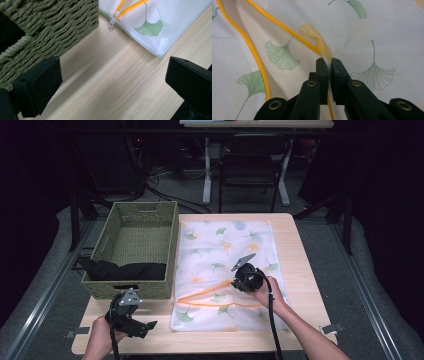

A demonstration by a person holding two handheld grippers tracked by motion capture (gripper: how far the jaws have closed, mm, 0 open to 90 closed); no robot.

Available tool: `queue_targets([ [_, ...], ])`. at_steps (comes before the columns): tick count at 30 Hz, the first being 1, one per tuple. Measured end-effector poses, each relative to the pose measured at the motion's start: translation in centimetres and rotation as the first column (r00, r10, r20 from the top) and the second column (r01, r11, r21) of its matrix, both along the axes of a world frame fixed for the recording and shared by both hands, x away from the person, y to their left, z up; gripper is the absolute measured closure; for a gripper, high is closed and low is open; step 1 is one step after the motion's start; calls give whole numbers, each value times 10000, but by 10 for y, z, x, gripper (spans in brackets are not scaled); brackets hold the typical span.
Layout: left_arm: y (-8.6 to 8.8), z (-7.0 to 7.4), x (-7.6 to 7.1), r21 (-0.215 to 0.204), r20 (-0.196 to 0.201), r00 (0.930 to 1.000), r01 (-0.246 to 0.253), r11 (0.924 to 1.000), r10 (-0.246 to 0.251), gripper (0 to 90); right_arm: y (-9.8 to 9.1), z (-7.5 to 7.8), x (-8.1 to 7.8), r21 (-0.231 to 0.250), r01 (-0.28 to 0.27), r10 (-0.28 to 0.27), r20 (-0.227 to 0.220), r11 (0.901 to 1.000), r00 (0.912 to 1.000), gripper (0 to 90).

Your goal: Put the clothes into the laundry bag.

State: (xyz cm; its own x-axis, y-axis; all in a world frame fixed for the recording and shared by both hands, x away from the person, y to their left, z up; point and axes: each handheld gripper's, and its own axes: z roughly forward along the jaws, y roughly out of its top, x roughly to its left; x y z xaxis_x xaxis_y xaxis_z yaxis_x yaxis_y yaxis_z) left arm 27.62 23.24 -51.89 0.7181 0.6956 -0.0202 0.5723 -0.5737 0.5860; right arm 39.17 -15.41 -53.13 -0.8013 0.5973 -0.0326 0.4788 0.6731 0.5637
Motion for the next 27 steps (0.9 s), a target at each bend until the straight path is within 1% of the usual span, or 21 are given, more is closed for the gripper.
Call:
queue_targets([
  [3, 1, 0, 2, -53, -12, 10000, 57, 10000, -57, 13, -1, 3, 0, 103, -13, 13, 49, 9999, 10000, 859],
  [4, 1, 0, 2, -114, -64, 9998, 165, 9998, -165, 16, -1, 3, 0, 112, -8, 7, 69, 9999, 10000, 859],
  [5, 2, 0, 2, -157, -103, 9996, 271, 9995, -273, 18, -1, 4, 0, 166, 117, -117, 35, 9998, 9999, 859],
  [6, 2, 0, 2, -208, -169, 9993, 318, 9993, -322, 25, -1, 5, 0, 192, 22, -25, 134, 9998, 9999, 860],
  [7, 2, 1, 2, -314, -242, 9992, 314, 9990, -321, 27, -2, 6, 0, 162, -54, 51, 200, 9999, 9998, 860],
  [8, 4, 3, 2, -550, -337, 9988, 340, 9979, -359, 28, -2, 7, -1, 173, -41, 37, 209, 9998, 9998, 860],
  [9, 4, 4, 1, -798, -336, 9989, 288, 9964, -316, 27, -2, 8, -1, 237, -33, 28, 188, 9997, 9998, 860],
  [10, 4, 6, 1, -758, -211, 9990, 378, 9964, -395, 26, -2, 8, -1, 234, -54, 50, 190, 9997, 9998, 859],
  [11, 4, 9, 0, -566, -46, 9990, 435, 9975, -438, 26, -3, 8, 0, 258, -74, 69, 198, 9996, 9998, 859],
  [12, 5, 11, 0, -460, 77, 9989, 462, 9979, -459, 25, -3, 8, 0, 255, -100, 95, 187, 9996, 9998, 859],
  [13, 5, 11, 0, -460, 77, 9989, 462, 9979, -459, 22, -3, 8, 0, 219, -156, 152, 179, 9996, 9997, 858],
  [15, 8, 16, -1, -455, 214, 9984, 532, 9975, -523, 19, -3, 8, -1, 253, -243, 238, 204, 9994, 9995, 860],
  [16, 9, 18, -1, -486, 216, 9979, 617, 9969, -607, 16, -3, 9, -1, 264, -247, 242, 212, 9993, 9995, 861],
  [18, 11, 23, -1, -449, 375, 9976, 605, 9972, -588, 6, -3, 10, -1, 308, -245, 238, 225, 9992, 9995, 862],
  [19, 12, 25, 0, -541, 372, 9966, 752, 9957, -732, 4, -3, 10, -1, 310, -227, 221, 224, 9993, 9995, 863],
  [20, 12, 25, 0, -541, 372, 9966, 752, 9957, -732, 3, -3, 10, -1, 310, -227, 221, 224, 9993, 9995, 863],
  [22, 13, 31, 0, -537, 545, 9942, 960, 9939, -931, 2, -4, 11, 0, 372, -321, 313, 235, 9988, 9992, 863],
  [24, 13, 36, 1, -433, 641, 9933, 988, 9942, -960, 1, -4, 12, -1, 395, -280, 270, 254, 9988, 9993, 863],
  [25, 13, 39, 1, -426, 619, 9920, 1127, 9927, -1100, 1, -4, 12, -1, 400, -282, 271, 277, 9988, 9992, 863],
  [27, 12, 46, 1, -199, 875, 9895, 1175, 9929, -1153, 1, -5, 13, -1, 435, -341, 328, 315, 9985, 9990, 863],
])
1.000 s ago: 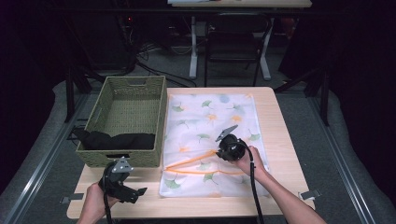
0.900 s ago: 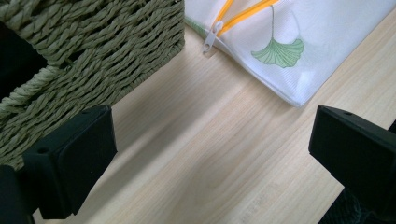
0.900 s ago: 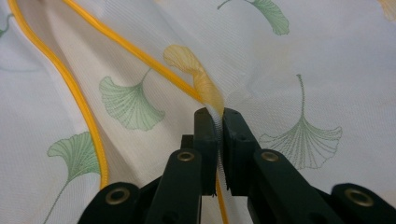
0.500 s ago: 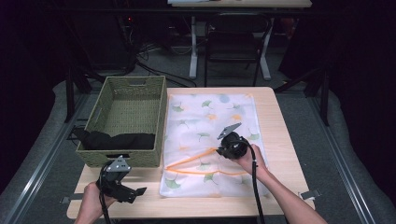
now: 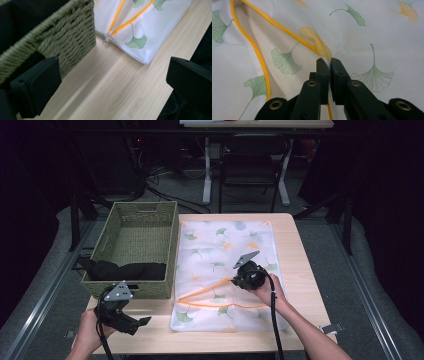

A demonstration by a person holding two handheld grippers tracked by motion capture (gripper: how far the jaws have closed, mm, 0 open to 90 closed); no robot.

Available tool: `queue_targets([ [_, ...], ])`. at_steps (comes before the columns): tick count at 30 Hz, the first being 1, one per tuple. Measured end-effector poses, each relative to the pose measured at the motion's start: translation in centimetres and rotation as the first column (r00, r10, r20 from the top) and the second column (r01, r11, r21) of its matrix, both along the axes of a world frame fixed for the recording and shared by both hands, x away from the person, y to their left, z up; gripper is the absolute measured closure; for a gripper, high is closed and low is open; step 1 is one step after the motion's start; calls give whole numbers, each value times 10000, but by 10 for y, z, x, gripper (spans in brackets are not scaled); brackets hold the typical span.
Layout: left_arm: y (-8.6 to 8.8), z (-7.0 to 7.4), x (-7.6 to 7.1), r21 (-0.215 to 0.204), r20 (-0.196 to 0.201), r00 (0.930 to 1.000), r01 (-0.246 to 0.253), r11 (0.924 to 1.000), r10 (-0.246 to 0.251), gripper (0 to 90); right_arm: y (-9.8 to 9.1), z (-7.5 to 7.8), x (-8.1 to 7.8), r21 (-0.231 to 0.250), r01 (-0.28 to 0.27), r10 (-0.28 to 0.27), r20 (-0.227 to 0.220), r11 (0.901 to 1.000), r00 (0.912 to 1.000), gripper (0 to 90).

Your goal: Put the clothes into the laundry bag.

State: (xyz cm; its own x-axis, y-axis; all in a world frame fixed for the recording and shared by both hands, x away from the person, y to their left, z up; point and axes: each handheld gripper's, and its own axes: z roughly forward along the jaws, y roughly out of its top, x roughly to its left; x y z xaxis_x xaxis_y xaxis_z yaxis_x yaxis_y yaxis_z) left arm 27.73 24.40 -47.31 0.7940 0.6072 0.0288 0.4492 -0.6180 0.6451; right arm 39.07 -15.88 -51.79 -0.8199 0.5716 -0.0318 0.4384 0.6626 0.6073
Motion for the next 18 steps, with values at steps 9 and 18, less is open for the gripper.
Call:
queue_targets([
  [9, 4, 30, 12, 223, 496, 9986, 148, 9996, -159, 2, -2, 0, 0, 76, 6, -5, -79, 10000, 10000, 863],
  [18, -1, 50, 43, 655, 214, 9949, 975, 9931, -991, 1, -2, -2, 0, 28, -20, 20, -32, 10000, 10000, 864],
])
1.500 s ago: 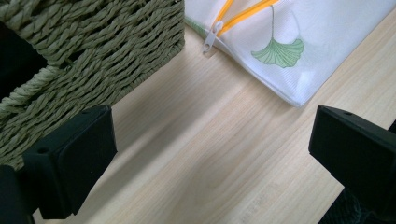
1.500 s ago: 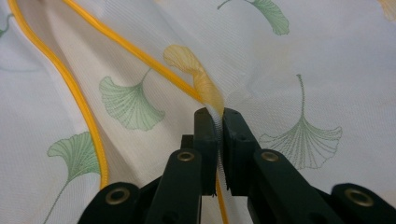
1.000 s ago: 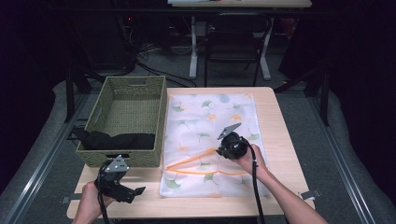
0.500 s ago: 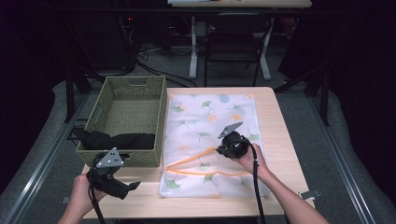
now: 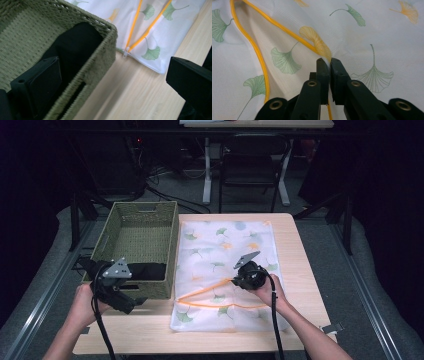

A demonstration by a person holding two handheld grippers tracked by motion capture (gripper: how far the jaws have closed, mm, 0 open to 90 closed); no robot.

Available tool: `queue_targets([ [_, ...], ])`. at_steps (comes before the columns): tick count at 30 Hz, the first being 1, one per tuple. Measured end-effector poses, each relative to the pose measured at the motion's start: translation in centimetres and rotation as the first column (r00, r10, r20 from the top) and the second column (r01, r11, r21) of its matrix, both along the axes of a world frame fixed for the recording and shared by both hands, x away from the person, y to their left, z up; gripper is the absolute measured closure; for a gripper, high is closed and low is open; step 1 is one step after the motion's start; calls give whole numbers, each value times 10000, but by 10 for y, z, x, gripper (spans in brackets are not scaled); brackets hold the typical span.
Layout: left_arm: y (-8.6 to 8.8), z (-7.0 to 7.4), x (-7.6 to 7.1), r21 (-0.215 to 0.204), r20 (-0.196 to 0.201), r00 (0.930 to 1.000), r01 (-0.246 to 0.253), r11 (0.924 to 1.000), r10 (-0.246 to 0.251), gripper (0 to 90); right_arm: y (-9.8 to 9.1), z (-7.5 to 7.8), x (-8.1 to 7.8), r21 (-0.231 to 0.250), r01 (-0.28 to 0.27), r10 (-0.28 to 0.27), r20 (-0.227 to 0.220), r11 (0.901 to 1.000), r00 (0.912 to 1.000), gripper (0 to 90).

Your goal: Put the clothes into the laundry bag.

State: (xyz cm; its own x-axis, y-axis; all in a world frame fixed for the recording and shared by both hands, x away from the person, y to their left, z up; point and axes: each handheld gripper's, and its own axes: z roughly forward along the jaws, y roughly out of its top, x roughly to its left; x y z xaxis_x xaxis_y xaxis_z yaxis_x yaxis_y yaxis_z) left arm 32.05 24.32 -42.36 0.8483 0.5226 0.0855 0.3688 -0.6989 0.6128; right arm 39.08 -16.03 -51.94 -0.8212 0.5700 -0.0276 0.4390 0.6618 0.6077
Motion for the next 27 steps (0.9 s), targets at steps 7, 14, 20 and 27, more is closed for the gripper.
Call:
queue_targets([
  [7, -3, 14, 23, 553, 77, 9997, 218, 9982, -223, 1, -1, 1, -1, 41, -28, 28, 78, 10000, 10000, 863],
  [14, 0, 17, 50, 1141, -213, 9992, 367, 9928, -345, 1, -1, 0, -1, 7, -49, 48, 80, 10000, 10000, 864],
  [20, 2, 18, 67, 1567, -443, 9978, 554, 9861, -490, 1, -1, 1, -2, -23, -73, 74, 143, 10000, 9999, 864],
  [27, 4, 16, 84, 2114, -669, 9968, 559, 9758, -426, 1, 0, 1, -2, -7, -84, 84, 146, 10000, 9999, 864],
])
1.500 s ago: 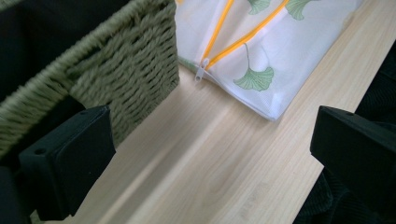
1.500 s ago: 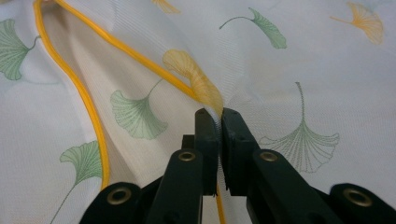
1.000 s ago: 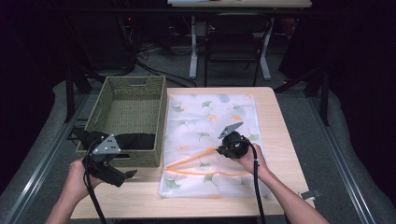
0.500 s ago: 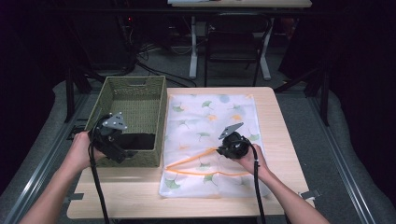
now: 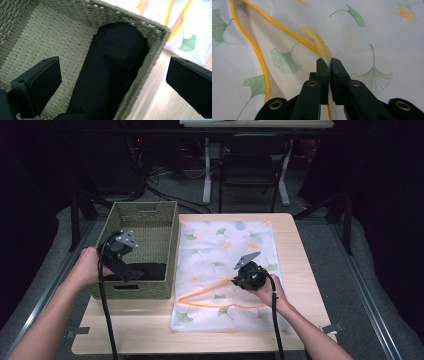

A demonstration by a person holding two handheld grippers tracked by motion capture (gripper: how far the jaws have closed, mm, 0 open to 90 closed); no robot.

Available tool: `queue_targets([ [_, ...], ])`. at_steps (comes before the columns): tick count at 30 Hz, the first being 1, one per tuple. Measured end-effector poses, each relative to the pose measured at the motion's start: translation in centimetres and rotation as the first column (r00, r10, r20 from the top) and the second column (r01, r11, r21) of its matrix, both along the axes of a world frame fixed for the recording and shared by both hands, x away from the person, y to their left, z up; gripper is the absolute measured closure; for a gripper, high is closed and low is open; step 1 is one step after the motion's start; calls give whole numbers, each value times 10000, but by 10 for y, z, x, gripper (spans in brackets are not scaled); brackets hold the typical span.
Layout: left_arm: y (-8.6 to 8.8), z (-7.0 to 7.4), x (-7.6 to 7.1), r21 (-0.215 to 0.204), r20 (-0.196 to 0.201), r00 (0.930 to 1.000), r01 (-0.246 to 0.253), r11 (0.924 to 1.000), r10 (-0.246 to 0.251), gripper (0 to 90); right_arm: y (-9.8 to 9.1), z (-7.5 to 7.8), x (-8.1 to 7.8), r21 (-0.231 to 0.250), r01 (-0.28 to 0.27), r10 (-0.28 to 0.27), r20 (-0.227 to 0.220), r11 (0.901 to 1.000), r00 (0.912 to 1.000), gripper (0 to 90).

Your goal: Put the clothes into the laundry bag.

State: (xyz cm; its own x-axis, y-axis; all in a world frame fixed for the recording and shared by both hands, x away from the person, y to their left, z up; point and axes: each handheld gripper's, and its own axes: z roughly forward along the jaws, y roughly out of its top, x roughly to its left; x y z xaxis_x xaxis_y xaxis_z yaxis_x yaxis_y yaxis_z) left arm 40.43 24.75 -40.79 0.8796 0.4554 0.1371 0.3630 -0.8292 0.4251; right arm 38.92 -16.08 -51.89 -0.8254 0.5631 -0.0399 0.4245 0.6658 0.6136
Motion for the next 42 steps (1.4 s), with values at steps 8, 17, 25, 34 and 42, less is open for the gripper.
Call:
queue_targets([
  [8, 6, -14, 17, 368, -397, 9990, -199, 9991, 214, 2, 0, -1, 1, -4, -1, 1, -51, 10000, 10000, 864],
  [17, 14, -31, 35, 682, -1019, 9943, -259, 9973, 328, 53, 2, -3, 0, -50, 12, -12, -99, 10000, 9999, 864],
  [25, 12, -49, 46, 1246, -1472, 9884, -193, 9920, 377, 64, 1, -2, 0, -97, -75, 75, -3, 9999, 10000, 863],
  [34, 6, -66, 55, 1533, -1830, 9824, -76, 9881, 360, 80, 2, -2, -1, -138, -45, 45, 9, 9999, 10000, 862],
  [42, 9, -81, 64, 1565, -2549, 9662, 16, 9877, 388, 104, 1, -2, -1, -149, -55, 55, 36, 9999, 10000, 862],
])
